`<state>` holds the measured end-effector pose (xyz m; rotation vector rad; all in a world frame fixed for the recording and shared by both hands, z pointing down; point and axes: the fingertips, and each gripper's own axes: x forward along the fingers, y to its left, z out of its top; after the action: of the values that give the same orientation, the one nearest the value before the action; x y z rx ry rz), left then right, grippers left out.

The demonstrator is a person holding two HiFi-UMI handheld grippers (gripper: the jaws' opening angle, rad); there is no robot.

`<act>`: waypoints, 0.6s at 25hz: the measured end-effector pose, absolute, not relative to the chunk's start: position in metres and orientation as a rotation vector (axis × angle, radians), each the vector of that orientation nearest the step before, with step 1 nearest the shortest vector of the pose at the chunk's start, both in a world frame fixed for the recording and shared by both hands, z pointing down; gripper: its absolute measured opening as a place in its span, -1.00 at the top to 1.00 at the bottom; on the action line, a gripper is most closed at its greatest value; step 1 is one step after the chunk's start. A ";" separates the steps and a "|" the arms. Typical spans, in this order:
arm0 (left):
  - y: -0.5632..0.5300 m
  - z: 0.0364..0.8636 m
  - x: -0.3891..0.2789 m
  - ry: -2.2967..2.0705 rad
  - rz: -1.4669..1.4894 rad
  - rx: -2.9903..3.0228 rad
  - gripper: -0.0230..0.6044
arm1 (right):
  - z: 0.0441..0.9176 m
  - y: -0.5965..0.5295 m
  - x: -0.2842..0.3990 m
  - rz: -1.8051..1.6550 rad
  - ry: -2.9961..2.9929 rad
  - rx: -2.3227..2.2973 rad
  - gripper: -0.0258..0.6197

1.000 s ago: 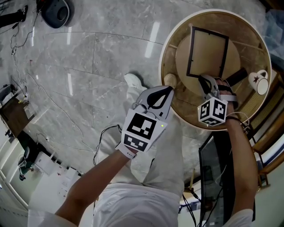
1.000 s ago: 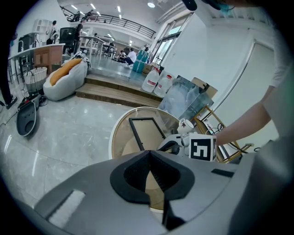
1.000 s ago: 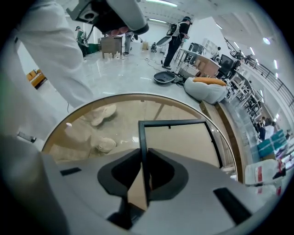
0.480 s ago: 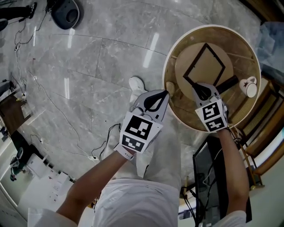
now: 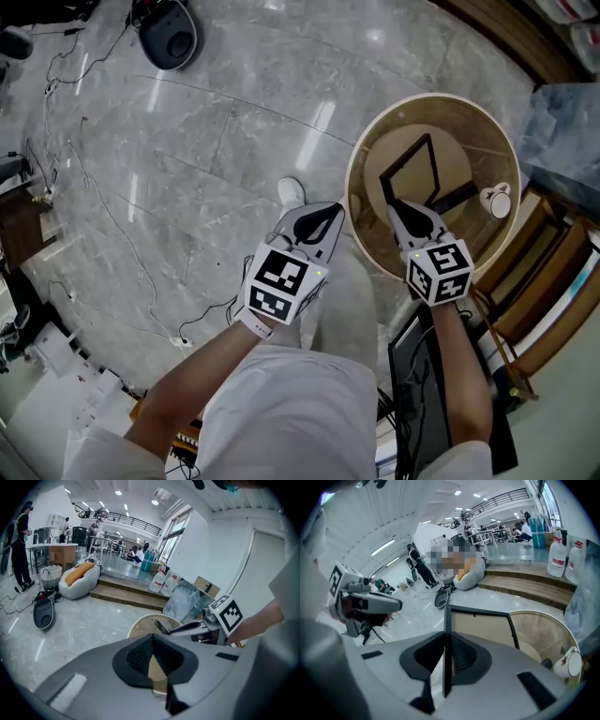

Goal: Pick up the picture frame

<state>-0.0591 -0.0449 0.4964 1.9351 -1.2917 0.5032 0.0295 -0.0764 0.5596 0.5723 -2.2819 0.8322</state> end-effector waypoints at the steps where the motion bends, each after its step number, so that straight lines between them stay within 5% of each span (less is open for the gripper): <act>1: -0.043 0.485 -0.060 -1.296 0.491 1.936 0.92 | 0.544 -0.076 0.025 0.848 -2.301 0.585 0.81; 15: -0.042 0.305 -0.103 -1.438 0.260 2.026 0.92 | 0.287 -0.095 -0.017 0.733 -2.633 0.854 0.81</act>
<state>-0.1032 -0.0416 0.3052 2.0257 -1.4380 0.2598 -0.0169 -0.0953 0.2874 0.8545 -2.6333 0.7328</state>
